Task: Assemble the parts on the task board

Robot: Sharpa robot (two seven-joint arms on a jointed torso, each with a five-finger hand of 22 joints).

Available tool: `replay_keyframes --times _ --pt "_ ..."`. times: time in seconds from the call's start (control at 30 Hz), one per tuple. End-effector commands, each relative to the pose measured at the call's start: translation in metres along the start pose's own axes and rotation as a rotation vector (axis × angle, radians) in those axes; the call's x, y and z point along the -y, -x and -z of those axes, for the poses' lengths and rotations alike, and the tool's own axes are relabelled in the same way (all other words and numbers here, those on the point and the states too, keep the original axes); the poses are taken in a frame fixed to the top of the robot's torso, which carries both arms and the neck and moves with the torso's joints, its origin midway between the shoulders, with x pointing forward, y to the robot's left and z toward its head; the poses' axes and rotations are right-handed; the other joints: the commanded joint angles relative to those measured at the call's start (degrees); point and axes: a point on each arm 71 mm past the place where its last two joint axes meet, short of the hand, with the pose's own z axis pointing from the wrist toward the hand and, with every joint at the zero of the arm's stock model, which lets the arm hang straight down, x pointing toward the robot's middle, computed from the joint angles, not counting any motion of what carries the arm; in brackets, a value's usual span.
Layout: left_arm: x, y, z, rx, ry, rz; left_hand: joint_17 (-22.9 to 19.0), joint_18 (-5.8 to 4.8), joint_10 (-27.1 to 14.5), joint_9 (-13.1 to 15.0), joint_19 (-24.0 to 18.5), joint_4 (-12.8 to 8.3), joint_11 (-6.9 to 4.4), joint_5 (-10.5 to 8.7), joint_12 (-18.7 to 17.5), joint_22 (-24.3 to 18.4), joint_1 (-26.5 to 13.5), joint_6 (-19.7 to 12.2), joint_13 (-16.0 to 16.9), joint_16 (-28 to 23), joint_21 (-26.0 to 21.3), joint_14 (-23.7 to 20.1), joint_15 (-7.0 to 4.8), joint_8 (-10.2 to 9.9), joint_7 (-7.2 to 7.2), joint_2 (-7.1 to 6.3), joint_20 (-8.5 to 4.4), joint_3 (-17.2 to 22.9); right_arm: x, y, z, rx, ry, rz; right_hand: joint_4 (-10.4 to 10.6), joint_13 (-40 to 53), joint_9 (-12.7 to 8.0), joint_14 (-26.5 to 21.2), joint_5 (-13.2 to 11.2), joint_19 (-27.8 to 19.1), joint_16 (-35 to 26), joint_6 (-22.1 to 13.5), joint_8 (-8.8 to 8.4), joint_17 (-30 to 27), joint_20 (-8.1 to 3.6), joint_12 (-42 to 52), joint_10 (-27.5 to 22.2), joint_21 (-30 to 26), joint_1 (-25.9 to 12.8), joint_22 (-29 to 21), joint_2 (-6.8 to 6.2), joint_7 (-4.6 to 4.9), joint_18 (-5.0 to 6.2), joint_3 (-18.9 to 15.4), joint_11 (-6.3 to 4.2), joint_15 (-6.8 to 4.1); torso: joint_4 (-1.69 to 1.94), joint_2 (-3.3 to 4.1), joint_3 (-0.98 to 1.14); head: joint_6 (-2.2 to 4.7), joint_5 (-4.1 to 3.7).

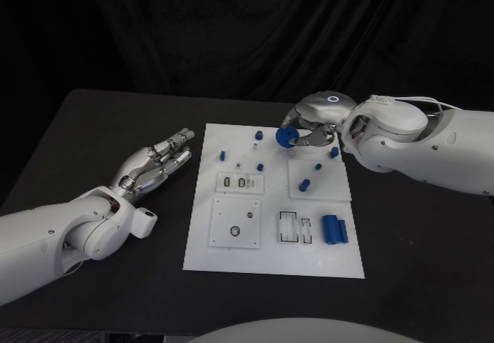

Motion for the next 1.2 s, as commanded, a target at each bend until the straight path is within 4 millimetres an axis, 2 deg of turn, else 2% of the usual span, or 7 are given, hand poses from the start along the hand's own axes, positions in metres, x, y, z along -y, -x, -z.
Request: replay_keyframes --times 0.03,0.2,0.27,0.47,0.63,0.97,1.2 --pt "0.01 -0.002 -0.001 -0.015 -0.131 0.009 -0.09 1.09 0.01 0.06 0.12 -0.05 0.37 0.27 -0.22 0.1 0.49 -0.13 -0.08 -0.21 0.02 0.04 0.32 0.23 0.39 0.09 0.43 0.34 -0.012 0.003 -0.007 0.015 0.047 0.005 0.22 15.05 13.94 6.1 -0.12 1.49 0.35 1.57 5.83 15.08 -0.04 0.15 5.96 0.3 -0.62 10.97 -0.16 -2.18 -0.66 0.05 -0.28 -0.46 0.13 -0.03 -0.05 -0.05 -0.12" --pt "0.01 -0.003 -0.002 -0.018 -0.129 0.011 -0.09 1.1 0.0 0.06 0.12 -0.06 0.4 0.29 -0.23 0.1 0.52 -0.19 -0.09 -0.21 0.02 0.04 0.38 0.22 0.39 0.09 0.46 0.36 -0.027 0.004 -0.02 0.013 0.09 0.01 0.25 15.05 14.05 6.1 -0.21 1.54 0.35 1.47 5.82 15.08 -0.04 0.15 5.96 0.34 -0.68 11.01 -0.15 -2.16 -0.68 0.07 -0.27 -0.46 0.29 -0.03 -0.07 -0.18 -0.35" --pt "0.009 -0.003 -0.002 -0.02 -0.129 0.012 -0.09 1.1 0.0 0.06 0.13 -0.07 0.42 0.3 -0.23 0.1 0.56 -0.2 -0.09 -0.21 0.03 0.04 0.46 0.22 0.39 0.07 0.51 0.39 -0.032 0.004 -0.025 0.01 0.104 0.012 0.27 15.05 14.09 6.1 -0.26 1.55 0.35 1.44 5.82 15.08 -0.04 0.15 5.96 0.36 -0.71 11.03 -0.15 -2.14 -0.68 0.08 -0.26 -0.45 0.17 0.01 0.02 -0.2 -0.34" --pt "0.009 -0.005 -0.004 -0.025 -0.128 0.016 -0.09 1.09 -0.02 0.06 0.14 -0.08 0.44 0.32 -0.23 0.11 0.59 -0.2 -0.09 -0.21 0.04 0.04 0.51 0.22 0.39 0.06 0.56 0.41 -0.041 -0.001 -0.041 -0.006 0.126 0.019 0.27 15.05 14.16 6.1 -0.35 1.5 0.35 1.31 5.78 15.08 -0.04 0.15 5.96 0.29 -0.72 10.99 -0.1 -2.13 -0.66 0.13 -0.24 -0.44 0.15 0.11 0.11 -0.16 -0.37" --pt "0.009 -0.005 -0.004 -0.028 -0.126 0.018 -0.09 1.09 -0.02 0.06 0.14 -0.08 0.44 0.32 -0.23 0.11 0.59 -0.2 -0.09 -0.21 0.04 0.04 0.51 0.22 0.39 0.06 0.56 0.41 -0.044 -0.006 -0.049 -0.017 0.129 0.022 0.24 15.05 14.29 6.1 -0.47 1.34 0.35 0.79 5.55 15.08 -0.01 0.15 5.96 0.08 -0.71 10.87 -0.09 -2.03 -0.6 0.27 -0.18 -0.39 0.02 0.14 0.12 -0.24 -0.28" --pt "0.008 -0.005 -0.005 -0.033 -0.123 0.021 -0.09 1.09 -0.04 0.06 0.15 -0.08 0.45 0.34 -0.24 0.12 0.67 -0.21 -0.09 -0.21 0.05 0.04 0.63 0.22 0.44 0.05 0.67 0.47 -0.046 -0.014 -0.057 -0.046 0.116 0.025 0.09 15.05 14.28 6.1 -0.36 1.16 0.35 -0.58 4.64 15.08 0.13 0.15 5.96 -0.18 -0.59 10.78 -0.15 -1.72 -0.54 0.83 0.06 -0.19 0.11 0.11 0.1 -0.39 -0.42" --pt "0.008 -0.005 -0.006 -0.035 -0.121 0.022 -0.09 1.09 -0.05 0.05 0.16 -0.08 0.48 0.36 -0.24 0.12 0.71 -0.23 -0.09 -0.21 0.05 0.04 0.69 0.21 0.51 0.05 0.74 0.51 -0.045 -0.018 -0.059 -0.07 0.103 0.028 0.07 15.05 13.91 6.1 -0.3 0.77 0.35 -1.93 3.35 15.08 0.34 0.15 5.96 -0.7 -0.71 10.54 -0.38 -1.45 -0.4 1.46 0.32 0.03 0.04 0.09 0.1 -0.43 -0.25"
